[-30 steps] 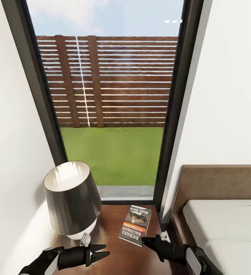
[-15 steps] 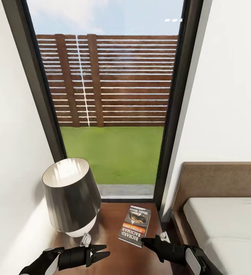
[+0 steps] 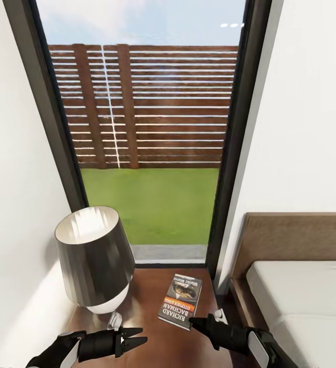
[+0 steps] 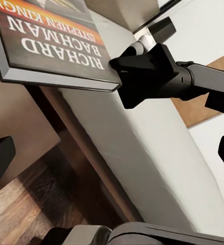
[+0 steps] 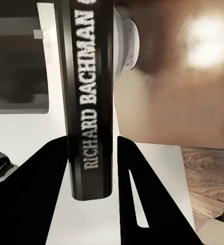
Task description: In the bedroom, move the book from the bed onto either nightstand, and place the two sandals side by side next to the bed.
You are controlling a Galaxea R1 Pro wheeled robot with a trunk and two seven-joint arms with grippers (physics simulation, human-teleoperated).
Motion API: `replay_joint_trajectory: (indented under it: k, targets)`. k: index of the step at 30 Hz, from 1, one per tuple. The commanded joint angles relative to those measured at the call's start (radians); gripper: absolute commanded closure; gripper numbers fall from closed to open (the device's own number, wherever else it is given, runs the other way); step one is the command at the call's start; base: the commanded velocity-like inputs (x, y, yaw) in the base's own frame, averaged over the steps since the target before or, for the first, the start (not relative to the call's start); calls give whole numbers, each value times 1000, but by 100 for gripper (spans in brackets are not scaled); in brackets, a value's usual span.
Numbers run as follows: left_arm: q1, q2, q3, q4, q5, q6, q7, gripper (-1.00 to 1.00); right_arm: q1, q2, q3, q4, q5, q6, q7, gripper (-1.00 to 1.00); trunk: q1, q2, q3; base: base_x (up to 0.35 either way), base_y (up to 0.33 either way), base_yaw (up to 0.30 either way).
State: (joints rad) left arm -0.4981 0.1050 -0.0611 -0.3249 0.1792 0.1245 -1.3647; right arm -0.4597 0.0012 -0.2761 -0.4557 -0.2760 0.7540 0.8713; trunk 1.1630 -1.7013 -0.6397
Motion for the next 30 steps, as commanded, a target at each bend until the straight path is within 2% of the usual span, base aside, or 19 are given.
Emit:
replay_joint_trajectory:
  k: [1,25,30]
  targets:
    - [-1,1,-6,0,8,11,-2,-100,-1,0,-3,0,-3,5,1,100,4,-8,-4,0,0,0]
    - [0,2,-6,0,8,12,-2,-100,-1,3,-2,0,-3,6,0,100,96,-176,-79,0,0,0]
    - [-1,2,-6,0,8,12,0,-100,-1,10,-2,0,-3,5,-4,100,115,-211,-95,0,0,0]
